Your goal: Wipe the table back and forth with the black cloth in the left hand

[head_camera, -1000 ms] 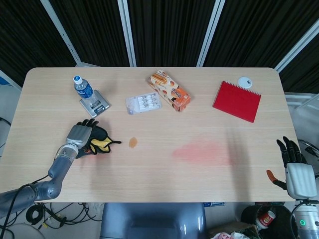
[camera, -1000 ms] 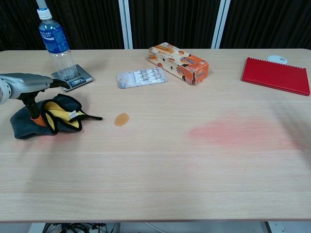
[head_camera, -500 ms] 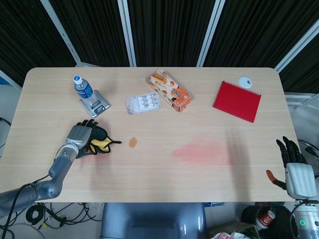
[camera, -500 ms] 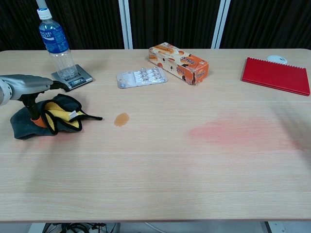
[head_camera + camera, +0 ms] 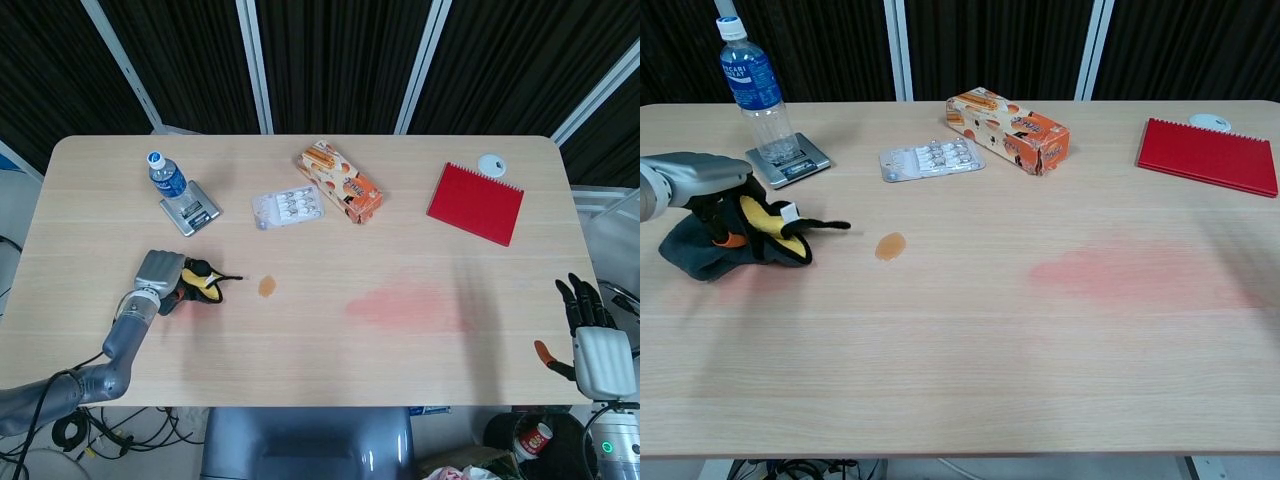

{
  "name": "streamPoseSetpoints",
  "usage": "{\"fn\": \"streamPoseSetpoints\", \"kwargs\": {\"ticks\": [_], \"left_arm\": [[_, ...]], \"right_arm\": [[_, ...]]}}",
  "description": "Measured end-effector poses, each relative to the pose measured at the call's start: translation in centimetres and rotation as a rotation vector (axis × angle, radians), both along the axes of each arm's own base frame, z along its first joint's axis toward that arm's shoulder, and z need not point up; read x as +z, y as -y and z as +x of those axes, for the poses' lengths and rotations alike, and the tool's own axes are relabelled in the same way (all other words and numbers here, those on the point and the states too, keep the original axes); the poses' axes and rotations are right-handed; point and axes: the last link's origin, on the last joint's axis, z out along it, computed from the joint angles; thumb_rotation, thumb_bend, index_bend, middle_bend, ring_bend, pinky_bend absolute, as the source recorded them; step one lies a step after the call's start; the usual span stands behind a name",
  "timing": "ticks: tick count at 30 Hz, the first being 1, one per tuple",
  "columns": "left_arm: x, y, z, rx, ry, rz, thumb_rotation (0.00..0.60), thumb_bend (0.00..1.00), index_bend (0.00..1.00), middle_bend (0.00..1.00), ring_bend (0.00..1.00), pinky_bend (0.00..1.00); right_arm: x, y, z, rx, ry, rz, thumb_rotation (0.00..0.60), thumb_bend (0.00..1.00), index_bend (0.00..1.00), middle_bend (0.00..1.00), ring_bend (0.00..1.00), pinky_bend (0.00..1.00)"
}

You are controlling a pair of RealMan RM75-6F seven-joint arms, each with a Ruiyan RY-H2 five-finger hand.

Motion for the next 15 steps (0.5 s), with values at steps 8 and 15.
{"fn": "streamPoseSetpoints", "kwargs": {"ticks": [8,15], "left_arm": [[0.1,-0.1,0.5,-0.028,0.032,0.039,0.600,0.44,0.68,0.64,0.58,0.67],[0.2,-0.3,3.0,-0.092,0.108,0.059,0.600,0.44,0.68,0.64,0.58,0.67]], "right_arm": [[0.0,0.0,0.0,0.000,0.002,0.000,0.600,0.17,0.04,0.00,0.01,0.23],[0.0,0.0,0.0,-0.001,0.005,0.000,0.600,0.17,0.04,0.00,0.01,0.23]]}}
